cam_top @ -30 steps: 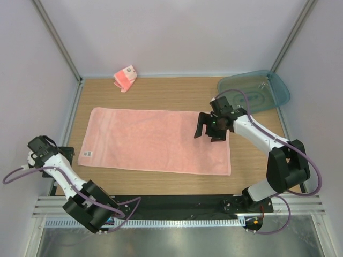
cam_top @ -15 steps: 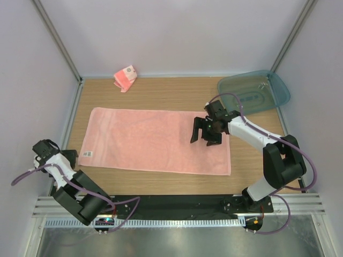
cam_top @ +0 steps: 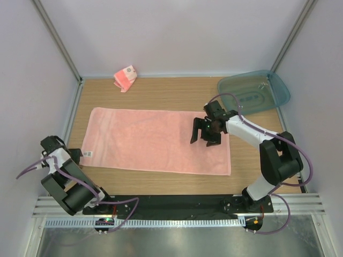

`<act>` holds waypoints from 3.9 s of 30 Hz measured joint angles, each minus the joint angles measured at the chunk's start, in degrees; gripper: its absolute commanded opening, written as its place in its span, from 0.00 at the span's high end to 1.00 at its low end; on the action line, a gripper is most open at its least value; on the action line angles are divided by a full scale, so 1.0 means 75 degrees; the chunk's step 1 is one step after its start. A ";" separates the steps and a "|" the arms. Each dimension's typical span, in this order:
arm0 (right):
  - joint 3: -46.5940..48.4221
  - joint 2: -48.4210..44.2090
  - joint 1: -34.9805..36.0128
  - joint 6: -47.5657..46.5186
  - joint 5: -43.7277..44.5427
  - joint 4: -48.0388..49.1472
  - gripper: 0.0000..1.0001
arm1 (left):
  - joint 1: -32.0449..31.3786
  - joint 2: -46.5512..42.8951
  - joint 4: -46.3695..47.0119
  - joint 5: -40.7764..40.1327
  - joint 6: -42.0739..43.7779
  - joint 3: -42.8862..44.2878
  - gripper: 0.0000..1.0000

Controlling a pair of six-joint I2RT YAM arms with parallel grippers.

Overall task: Roll the towels
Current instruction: Flatten the towel, then fold the towel

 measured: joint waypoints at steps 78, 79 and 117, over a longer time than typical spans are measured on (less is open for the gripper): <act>-0.4115 -0.3657 -0.0396 0.2780 0.1985 -0.1119 0.90 | -0.1518 -0.1413 -0.1813 0.0519 0.1792 0.1708 1.00; -0.4115 -0.3675 -0.0396 0.2771 0.1990 -0.1128 0.92 | -0.1518 -0.1448 -0.1816 0.0507 0.1792 0.1708 1.00; 0.0207 -0.1425 -0.1734 0.1381 0.2547 -0.1533 0.99 | -0.1705 -0.0714 -0.2658 0.0516 0.1728 0.2932 1.00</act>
